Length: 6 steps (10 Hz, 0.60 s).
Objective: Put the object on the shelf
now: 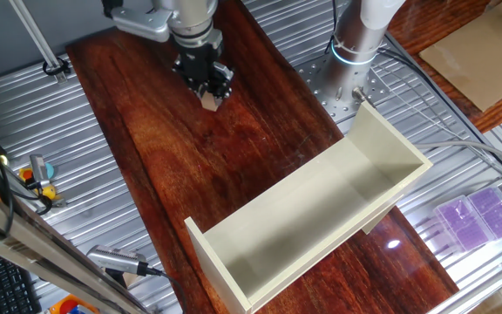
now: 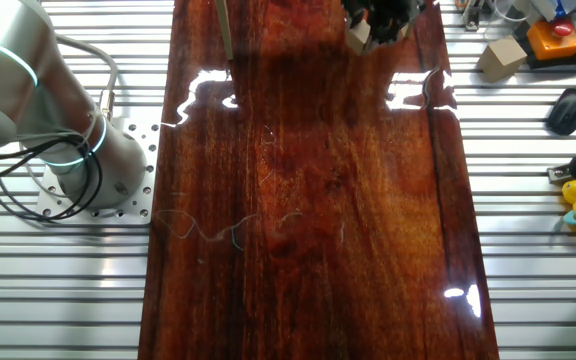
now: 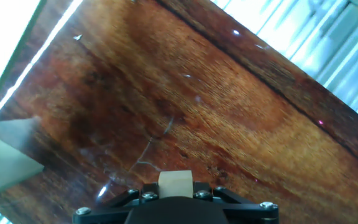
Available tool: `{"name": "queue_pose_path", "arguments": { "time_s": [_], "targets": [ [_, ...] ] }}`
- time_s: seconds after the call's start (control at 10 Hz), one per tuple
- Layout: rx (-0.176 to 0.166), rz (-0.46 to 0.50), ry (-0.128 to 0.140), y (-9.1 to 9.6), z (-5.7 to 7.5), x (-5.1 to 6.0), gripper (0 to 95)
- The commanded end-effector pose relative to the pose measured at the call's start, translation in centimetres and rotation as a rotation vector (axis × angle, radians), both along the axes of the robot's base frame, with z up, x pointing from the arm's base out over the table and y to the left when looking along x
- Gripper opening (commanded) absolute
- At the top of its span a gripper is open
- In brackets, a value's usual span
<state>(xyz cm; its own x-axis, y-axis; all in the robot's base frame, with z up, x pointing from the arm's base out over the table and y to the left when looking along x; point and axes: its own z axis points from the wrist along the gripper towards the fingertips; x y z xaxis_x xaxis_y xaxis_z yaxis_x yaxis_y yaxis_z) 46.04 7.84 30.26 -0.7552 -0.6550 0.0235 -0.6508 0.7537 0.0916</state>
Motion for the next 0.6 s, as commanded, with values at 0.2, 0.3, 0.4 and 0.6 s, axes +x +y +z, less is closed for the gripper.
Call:
{"name": "queue_pose_path", "arguments": {
  "time_s": [0.2,0.3,0.4,0.6],
  "targets": [
    [-0.016,-0.075,0.007,4.7,0.2,-0.6,0.0],
    [-0.025,-0.108,0.008,7.0,0.4,-1.0,0.0],
    [-0.026,-0.116,0.009,7.5,0.5,-1.1,0.0],
    [-0.044,-0.208,0.011,12.6,0.6,-2.3,0.0]
  ]
}}
